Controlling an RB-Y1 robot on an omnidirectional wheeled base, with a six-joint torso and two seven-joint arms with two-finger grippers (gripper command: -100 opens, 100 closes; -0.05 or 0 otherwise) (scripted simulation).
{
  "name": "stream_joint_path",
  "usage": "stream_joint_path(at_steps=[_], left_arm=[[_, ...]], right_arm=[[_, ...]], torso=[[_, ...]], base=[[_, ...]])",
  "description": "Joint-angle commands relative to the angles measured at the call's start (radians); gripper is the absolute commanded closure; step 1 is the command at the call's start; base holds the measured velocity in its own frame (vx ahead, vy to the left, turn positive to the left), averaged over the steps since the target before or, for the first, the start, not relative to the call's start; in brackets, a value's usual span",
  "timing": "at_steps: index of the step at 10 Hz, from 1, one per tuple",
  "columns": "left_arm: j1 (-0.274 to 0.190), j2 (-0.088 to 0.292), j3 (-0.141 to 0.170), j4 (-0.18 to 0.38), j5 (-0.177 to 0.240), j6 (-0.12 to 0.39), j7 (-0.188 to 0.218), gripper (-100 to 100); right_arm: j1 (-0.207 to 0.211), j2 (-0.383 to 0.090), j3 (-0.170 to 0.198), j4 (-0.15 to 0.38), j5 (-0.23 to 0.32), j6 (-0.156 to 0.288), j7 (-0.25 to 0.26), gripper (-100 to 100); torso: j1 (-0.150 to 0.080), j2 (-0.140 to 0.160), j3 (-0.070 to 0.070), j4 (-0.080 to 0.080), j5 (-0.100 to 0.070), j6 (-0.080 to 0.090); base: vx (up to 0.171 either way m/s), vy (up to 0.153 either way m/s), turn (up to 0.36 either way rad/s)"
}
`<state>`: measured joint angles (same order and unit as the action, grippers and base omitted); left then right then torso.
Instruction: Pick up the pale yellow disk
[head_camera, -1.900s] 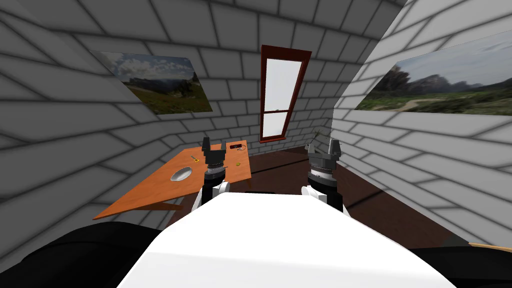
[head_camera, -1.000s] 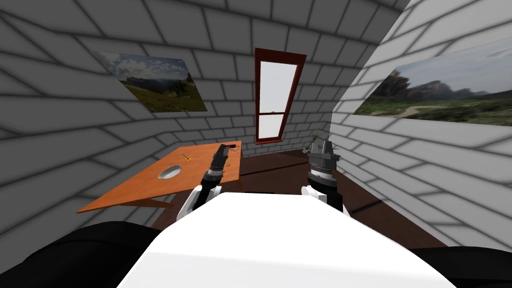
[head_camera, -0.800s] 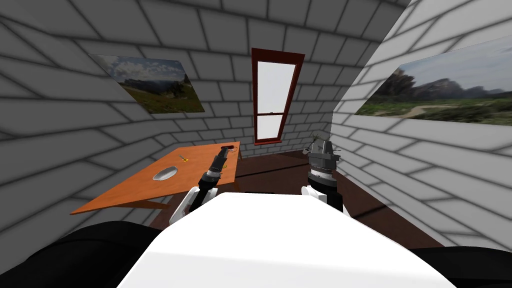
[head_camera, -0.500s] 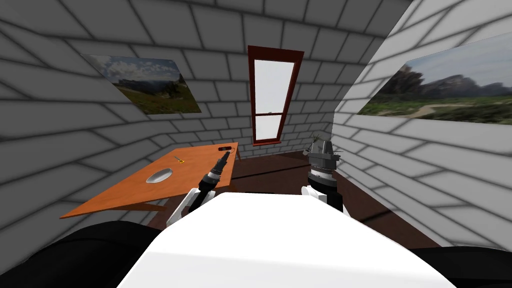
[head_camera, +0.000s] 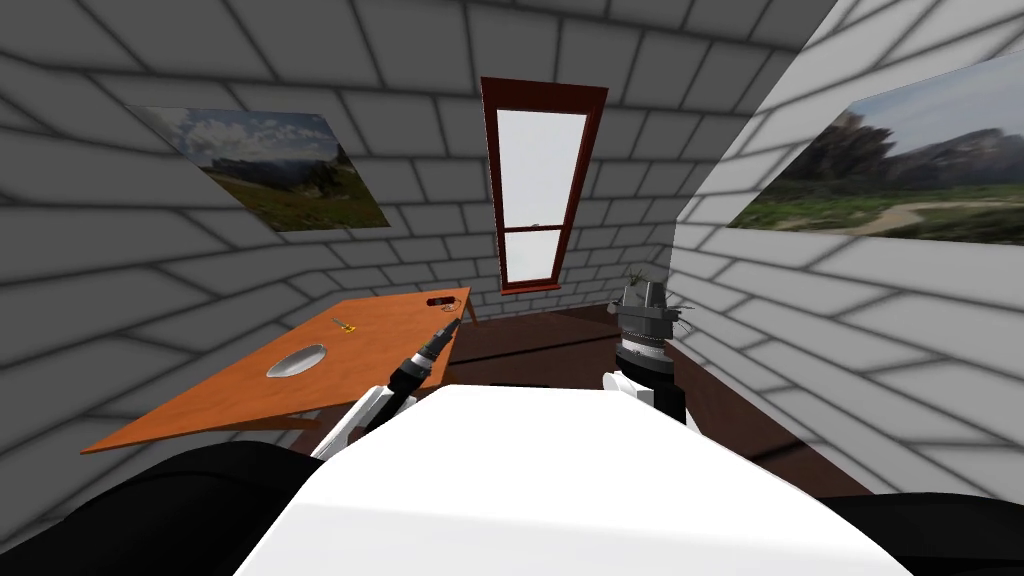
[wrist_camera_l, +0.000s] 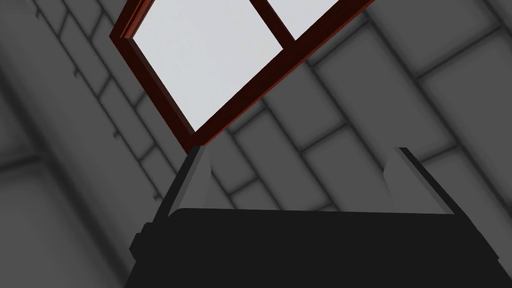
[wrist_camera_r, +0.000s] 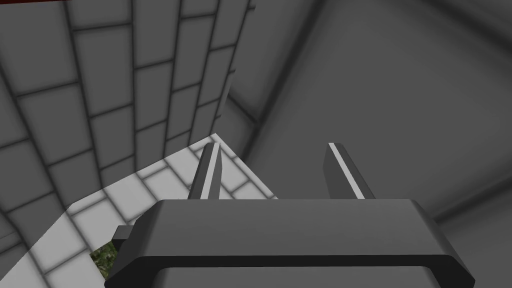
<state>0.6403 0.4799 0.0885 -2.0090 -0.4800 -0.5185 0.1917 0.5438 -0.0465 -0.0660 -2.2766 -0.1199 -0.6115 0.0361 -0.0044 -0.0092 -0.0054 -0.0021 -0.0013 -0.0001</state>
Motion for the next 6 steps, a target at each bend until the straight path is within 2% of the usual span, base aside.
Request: stream_joint_path(at_steps=[1, 2, 3, 4, 5, 6], left_arm=[[-0.003, 0.021, 0.007, 0.05, -0.012, -0.002, 0.006, -100], [0.015, 0.054, 0.012, 0.076, -0.04, 0.002, 0.013, -100], [0.015, 0.054, 0.012, 0.098, -0.04, 0.002, 0.013, -100], [0.034, 0.085, 0.014, 0.132, -0.067, 0.005, 0.02, -100], [0.034, 0.085, 0.014, 0.161, -0.067, 0.005, 0.02, -100], [0.052, 0.114, 0.015, 0.197, -0.093, 0.007, 0.026, -100]], right_arm=[[0.0, 0.0, 0.0, 0.0, 0.0, 0.0, 0.0, 0], [0.0, 0.0, 0.0, 0.0, 0.0, 0.0, 0.0, 0], [0.0, 0.0, 0.0, 0.0, 0.0, 0.0, 0.0, 0], [0.0, 0.0, 0.0, 0.0, 0.0, 0.0, 0.0, 0], [0.0, 0.0, 0.0, 0.0, 0.0, 0.0, 0.0, 0], [0.0, 0.0, 0.0, 0.0, 0.0, 0.0, 0.0, 0]], torso=[[0.0, 0.0, 0.0, 0.0, 0.0, 0.0], [0.0, 0.001, 0.0, 0.0, 0.0, 0.0], [-0.002, 0.0, 0.0, 0.0, 0.0, 0.0], [0.0, -0.001, -0.001, 0.0, 0.0, 0.0], [0.001, -0.003, -0.002, -0.001, 0.0, 0.0], [0.0, -0.002, -0.002, -0.001, 0.0, 0.0]], base=[[0.105, -0.082, 0.024], [0.129, -0.12, 0.027], [0.136, -0.092, 0.026], [0.184, -0.076, 0.02], [0.157, -0.083, 0.018], [0.174, -0.09, 0.016]])
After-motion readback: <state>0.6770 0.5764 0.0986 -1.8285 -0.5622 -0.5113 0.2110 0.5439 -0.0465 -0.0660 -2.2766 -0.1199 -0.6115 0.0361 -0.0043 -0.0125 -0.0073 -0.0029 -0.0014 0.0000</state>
